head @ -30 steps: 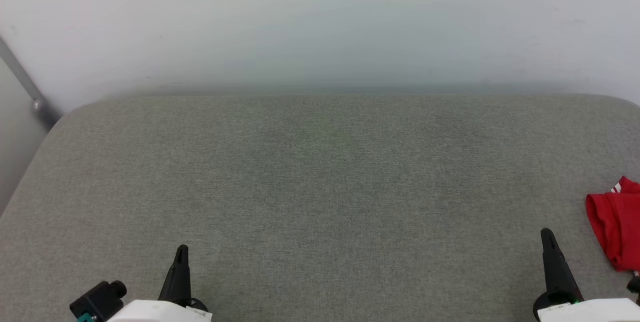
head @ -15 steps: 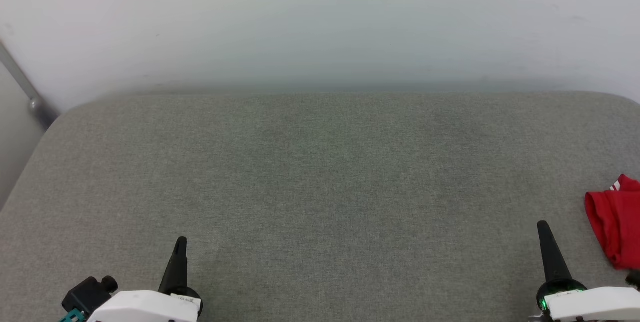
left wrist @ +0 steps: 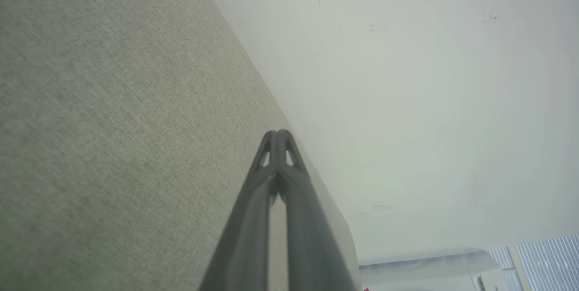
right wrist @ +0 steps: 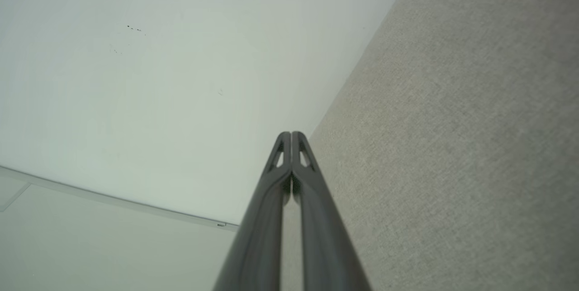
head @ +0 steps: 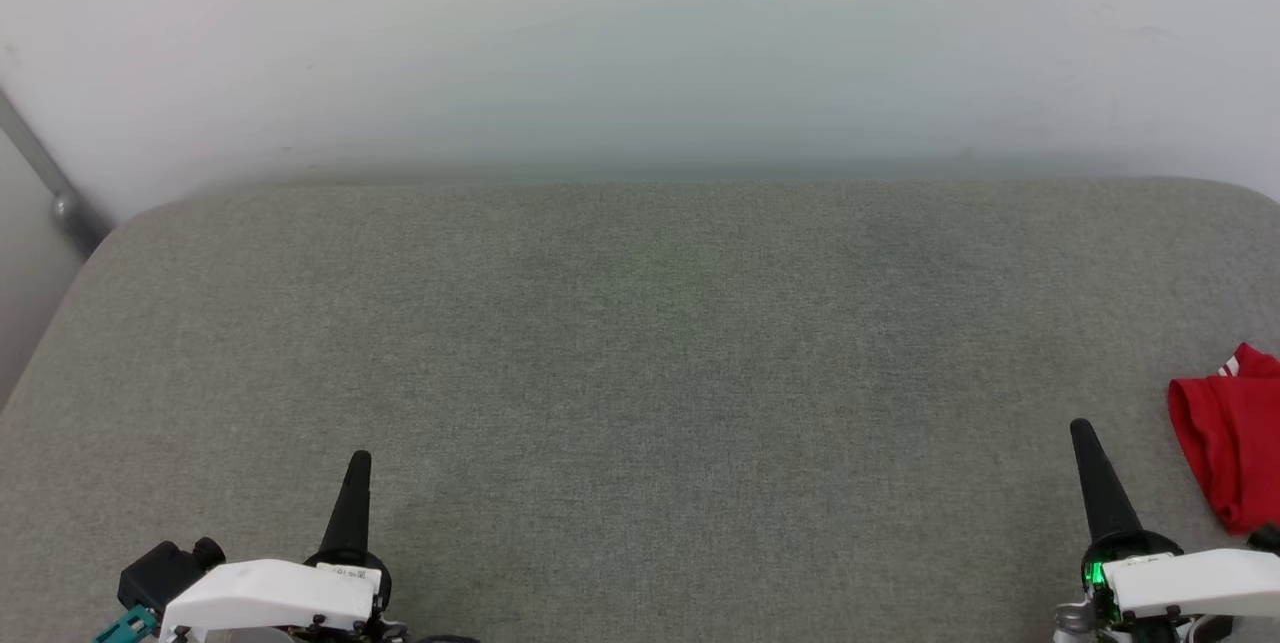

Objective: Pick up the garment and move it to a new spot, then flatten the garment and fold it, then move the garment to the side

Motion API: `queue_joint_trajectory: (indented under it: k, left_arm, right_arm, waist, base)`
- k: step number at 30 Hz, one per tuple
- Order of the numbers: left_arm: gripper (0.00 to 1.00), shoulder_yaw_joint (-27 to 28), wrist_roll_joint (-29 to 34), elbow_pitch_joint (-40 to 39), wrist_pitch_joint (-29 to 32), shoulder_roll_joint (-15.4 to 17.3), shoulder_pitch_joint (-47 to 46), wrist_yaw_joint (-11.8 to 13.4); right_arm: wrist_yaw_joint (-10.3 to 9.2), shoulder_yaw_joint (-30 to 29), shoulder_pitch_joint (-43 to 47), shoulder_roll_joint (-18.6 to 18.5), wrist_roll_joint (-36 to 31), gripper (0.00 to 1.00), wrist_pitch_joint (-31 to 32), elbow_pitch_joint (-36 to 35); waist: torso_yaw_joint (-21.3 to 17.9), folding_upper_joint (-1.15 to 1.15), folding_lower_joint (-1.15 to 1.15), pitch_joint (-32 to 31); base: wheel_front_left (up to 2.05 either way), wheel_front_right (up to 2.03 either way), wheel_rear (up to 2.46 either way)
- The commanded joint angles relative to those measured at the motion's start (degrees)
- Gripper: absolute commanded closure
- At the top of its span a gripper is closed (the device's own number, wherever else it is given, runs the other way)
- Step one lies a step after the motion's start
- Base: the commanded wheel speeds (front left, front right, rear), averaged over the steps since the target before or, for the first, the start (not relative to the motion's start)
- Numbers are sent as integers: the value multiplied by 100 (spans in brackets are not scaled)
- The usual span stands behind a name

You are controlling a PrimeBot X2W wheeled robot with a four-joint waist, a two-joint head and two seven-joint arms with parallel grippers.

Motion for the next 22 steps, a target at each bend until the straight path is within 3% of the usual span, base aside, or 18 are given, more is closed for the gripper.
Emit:
queue_joint_trajectory:
  k: [1, 22]
  left_arm:
    - [100, 38, -202, -6, 51, 34, -127, -63]
    - [100, 174, -1335, 124, 336, 19, -366, -172]
  right_arm:
    - [-2, -14, -163, -48, 190, 100, 41, 1]
    - [-3, -54, -432, -31, 1209, 100, 328, 202]
  waist:
    - [-3, 0, 0, 5]
    - [-33, 0, 0, 51]
  base:
    - [0, 0, 0]
    - [0, 0, 0]
